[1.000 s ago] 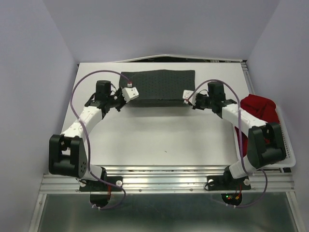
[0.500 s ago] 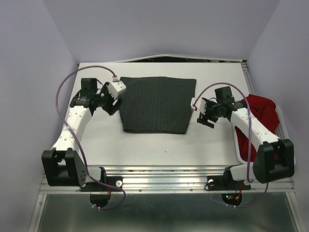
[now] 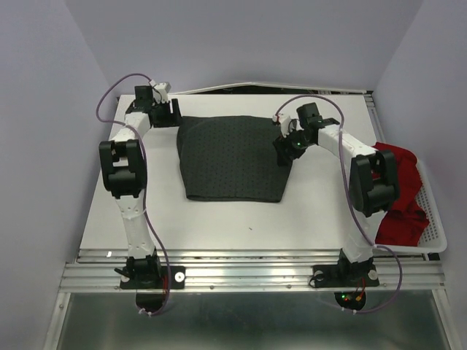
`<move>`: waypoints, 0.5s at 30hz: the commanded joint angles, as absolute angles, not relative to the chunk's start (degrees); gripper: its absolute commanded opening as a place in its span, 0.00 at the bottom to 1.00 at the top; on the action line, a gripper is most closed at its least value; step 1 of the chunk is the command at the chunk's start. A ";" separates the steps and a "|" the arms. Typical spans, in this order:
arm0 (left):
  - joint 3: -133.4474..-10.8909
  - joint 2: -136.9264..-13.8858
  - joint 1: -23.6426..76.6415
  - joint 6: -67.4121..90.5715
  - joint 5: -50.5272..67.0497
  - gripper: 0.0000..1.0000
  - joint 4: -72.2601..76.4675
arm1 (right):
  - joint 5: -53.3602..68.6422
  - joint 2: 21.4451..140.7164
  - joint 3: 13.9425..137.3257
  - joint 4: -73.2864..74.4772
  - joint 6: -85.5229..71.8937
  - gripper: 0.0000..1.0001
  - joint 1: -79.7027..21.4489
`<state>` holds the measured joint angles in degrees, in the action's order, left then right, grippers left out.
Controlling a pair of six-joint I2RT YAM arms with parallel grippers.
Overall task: Fold and stack the skirts
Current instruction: Fold the skirt
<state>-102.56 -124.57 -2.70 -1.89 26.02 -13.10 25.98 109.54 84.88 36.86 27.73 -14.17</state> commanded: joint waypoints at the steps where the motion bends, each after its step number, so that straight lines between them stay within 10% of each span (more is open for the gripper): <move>1: -109.07 -127.25 -2.99 5.45 24.87 0.74 -10.20 | 24.88 111.62 88.33 38.76 22.85 0.70 -15.99; 9: -108.11 -133.24 -2.55 5.36 24.26 0.69 -5.72 | 21.28 115.84 85.61 41.57 24.52 0.70 -17.14; 12: -111.60 -136.13 -2.11 6.15 26.18 0.58 -4.75 | 18.64 117.59 84.99 42.18 25.05 0.69 -17.14; 15: -116.70 -139.57 -1.50 5.54 29.09 0.27 -6.94 | 16.44 119.53 85.25 43.24 25.22 0.68 -17.14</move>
